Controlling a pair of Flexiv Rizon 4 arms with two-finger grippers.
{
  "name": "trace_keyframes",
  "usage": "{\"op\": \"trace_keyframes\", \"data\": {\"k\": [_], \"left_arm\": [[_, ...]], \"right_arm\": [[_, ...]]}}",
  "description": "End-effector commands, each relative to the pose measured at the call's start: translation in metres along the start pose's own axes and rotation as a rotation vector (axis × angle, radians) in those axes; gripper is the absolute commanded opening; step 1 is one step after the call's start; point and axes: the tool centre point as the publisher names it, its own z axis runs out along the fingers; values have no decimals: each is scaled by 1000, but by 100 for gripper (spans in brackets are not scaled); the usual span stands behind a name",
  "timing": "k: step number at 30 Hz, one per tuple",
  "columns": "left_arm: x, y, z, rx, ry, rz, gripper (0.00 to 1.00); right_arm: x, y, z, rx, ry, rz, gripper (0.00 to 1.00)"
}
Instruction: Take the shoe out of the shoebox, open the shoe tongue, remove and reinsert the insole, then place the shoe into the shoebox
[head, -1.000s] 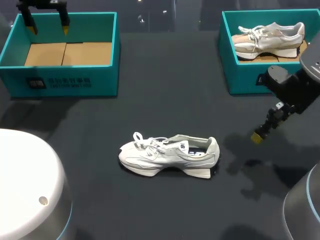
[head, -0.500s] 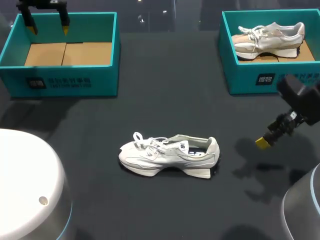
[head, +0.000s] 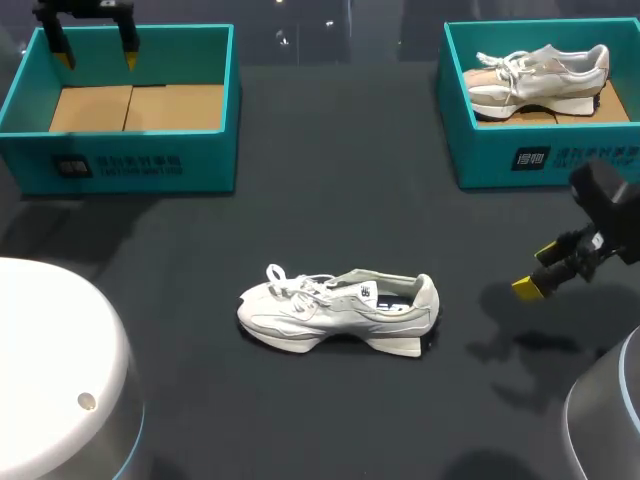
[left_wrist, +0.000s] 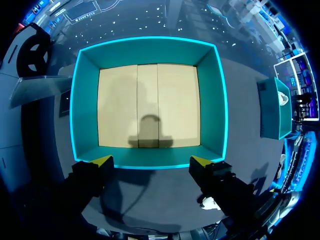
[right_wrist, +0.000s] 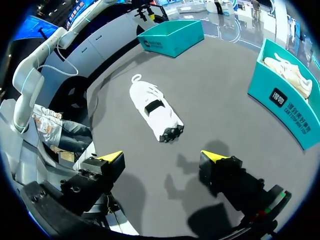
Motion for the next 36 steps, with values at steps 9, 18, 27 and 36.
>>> {"op": "trace_keyframes", "data": {"k": [9,18,27,36], "left_arm": [[0,0,0,0,0,0,100],[0,0,0,0,0,0,100],[0,0,0,0,0,0,100],[0,0,0,0,0,0,100]], "right_arm": [[3,-8,-9,-171,112,-110,100],[6,-13,-7,-282,201,-218,100],[3,-23,-7,-402,290,-312,100],[1,-18,-6,-433,316,-352,100]]}}
